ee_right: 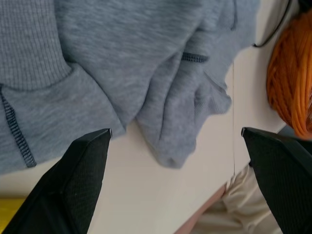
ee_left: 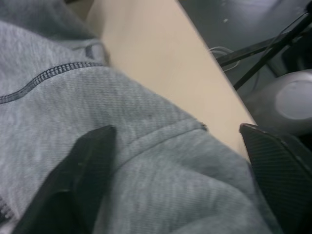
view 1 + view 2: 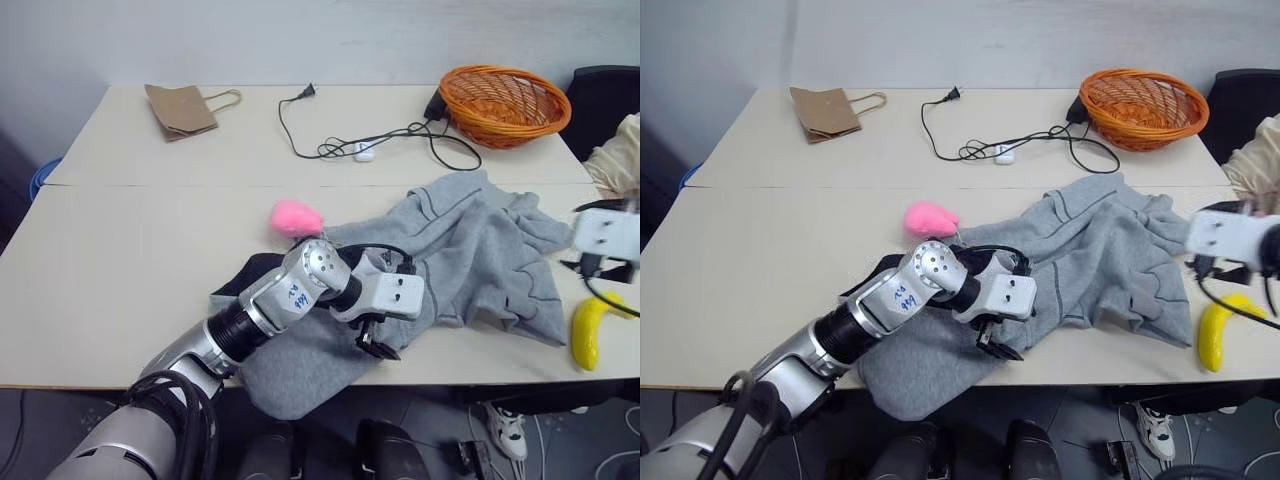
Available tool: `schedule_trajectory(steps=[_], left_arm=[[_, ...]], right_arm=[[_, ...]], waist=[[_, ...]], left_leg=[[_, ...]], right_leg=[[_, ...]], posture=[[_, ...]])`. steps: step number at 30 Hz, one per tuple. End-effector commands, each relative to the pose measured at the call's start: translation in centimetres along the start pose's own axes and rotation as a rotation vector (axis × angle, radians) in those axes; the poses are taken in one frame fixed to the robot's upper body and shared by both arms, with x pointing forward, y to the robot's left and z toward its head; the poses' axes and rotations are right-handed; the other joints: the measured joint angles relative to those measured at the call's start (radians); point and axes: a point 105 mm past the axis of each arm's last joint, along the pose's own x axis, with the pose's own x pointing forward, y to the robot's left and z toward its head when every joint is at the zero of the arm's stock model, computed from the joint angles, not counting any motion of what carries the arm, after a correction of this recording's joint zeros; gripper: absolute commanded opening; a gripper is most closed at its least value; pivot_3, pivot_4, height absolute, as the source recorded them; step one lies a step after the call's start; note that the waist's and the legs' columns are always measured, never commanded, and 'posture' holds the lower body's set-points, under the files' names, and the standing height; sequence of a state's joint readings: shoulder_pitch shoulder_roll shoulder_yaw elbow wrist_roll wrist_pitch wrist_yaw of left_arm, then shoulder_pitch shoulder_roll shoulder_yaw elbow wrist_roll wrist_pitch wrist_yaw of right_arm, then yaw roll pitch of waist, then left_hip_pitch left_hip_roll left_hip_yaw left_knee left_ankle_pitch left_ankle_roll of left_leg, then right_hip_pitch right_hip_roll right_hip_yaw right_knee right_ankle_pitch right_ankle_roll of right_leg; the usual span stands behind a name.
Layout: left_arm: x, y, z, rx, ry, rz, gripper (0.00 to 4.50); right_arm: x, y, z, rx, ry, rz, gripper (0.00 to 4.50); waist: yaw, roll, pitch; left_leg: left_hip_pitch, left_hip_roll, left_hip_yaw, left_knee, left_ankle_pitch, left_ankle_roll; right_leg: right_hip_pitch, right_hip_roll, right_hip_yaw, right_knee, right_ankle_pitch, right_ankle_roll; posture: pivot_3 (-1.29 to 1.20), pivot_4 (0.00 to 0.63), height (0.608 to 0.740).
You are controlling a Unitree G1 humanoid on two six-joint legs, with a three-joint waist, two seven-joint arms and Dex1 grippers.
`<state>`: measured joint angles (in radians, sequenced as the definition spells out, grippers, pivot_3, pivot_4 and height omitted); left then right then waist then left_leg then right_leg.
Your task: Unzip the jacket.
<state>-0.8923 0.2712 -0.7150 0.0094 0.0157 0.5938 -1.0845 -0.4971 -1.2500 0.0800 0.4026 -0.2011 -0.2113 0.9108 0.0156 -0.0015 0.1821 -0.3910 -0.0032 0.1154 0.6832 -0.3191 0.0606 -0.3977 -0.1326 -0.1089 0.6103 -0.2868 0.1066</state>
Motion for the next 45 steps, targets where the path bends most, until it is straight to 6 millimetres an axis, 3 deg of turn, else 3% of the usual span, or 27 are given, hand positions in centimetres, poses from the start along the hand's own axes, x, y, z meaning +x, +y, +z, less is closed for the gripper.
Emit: schedule_trajectory(steps=[1, 7, 12, 13, 19, 32, 36, 40, 45], left_arm=[[0.2, -0.3, 0.0, 0.003, 0.009, 0.017, 2.99], [0.1, -0.6, -0.3, -0.033, 0.004, 0.038, 1.52], [-0.4, -0.2, -0.5, -0.046, 0.011, 0.067, 0.10], [-0.5, -0.1, -0.6, -0.048, 0.013, 0.072, 0.02], [-0.8, 0.3, -0.6, -0.049, 0.015, 0.095, 0.02], [-1.4, 0.8, -0.9, -0.067, 0.011, 0.130, 0.00], [-3.4, 0.2, -3.6, -0.092, 0.079, 0.145, 0.00], [-6.4, -2.1, -7.0, -0.114, 0.159, 0.101, 0.00], [-11.8, -6.4, -12.7, -0.148, 0.328, -0.001, 0.00]], right_arm=[[1.4, -0.9, -0.3, -0.084, 0.026, -0.025, 4.50], [3.8, -1.4, -1.4, -0.154, 0.110, -0.003, 4.50], [4.6, -0.9, -3.3, -0.193, 0.212, 0.048, 4.50], [4.7, -1.1, -3.3, -0.177, 0.217, 0.037, 4.50], [6.0, -0.4, -3.2, -0.145, 0.214, 0.043, 4.50], [6.3, 1.1, -3.1, -0.104, 0.168, 0.077, 0.03], [5.5, 0.6, -2.5, -0.071, 0.104, 0.071, 0.03], [4.2, 0.7, 0.1, 0.080, -0.065, 0.105, 0.03], [-0.7, 3.9, 6.8, 0.191, -0.303, 0.271, 0.03]], waist=[[0.000, 0.001, 0.000], [-0.003, 0.005, 0.001], [-0.001, 0.005, 0.001], [-0.003, 0.006, 0.002], [-0.016, 0.006, 0.002], [-0.018, 0.006, 0.002], [-0.022, 0.006, 0.001], [-0.032, 0.006, 0.001], [-0.044, 0.008, 0.002]], left_leg=[[0.000, 0.000, 0.000, 0.000, 0.000, 0.000], [0.000, 0.000, 0.000, 0.000, 0.000, 0.000], [0.000, 0.000, -0.001, 0.000, 0.001, -0.001], [0.000, 0.000, -0.001, 0.000, 0.001, -0.001], [0.000, 0.000, -0.002, 0.000, 0.001, -0.001], [0.001, 0.000, -0.003, 0.000, 0.001, -0.001], [0.001, 0.001, -0.003, 0.000, 0.001, -0.002], [0.001, 0.004, -0.004, -0.001, 0.001, -0.005], [0.003, 0.009, -0.008, -0.001, -0.002, -0.009]], right_leg=[[0.000, 0.000, 0.000, 0.001, 0.000, 0.000], [0.001, 0.000, 0.000, 0.002, 0.000, 0.000], [0.002, 0.000, -0.001, 0.002, 0.000, 0.000], [0.002, 0.000, -0.002, 0.003, 0.000, 0.000], [0.002, 0.001, -0.002, 0.004, 0.000, 0.000], [0.003, 0.001, -0.003, 0.004, 0.000, 0.000], [0.004, 0.001, -0.003, 0.004, 0.000, 0.000], [0.004, 0.002, -0.003, 0.003, 0.000, -0.001], [0.004, 0.004, -0.004, 0.005, -0.004, -0.007]], posture=[[0.00, 0.150, 0.740], [0.00, 0.150, 0.740], [0.00, 0.150, 0.740], [0.00, 0.150, 0.740], [0.00, 0.150, 0.740], [0.00, 0.150, 0.740], [0.00, 0.150, 0.740], [0.00, 0.150, 0.740], [0.00, 0.150, 0.740]])
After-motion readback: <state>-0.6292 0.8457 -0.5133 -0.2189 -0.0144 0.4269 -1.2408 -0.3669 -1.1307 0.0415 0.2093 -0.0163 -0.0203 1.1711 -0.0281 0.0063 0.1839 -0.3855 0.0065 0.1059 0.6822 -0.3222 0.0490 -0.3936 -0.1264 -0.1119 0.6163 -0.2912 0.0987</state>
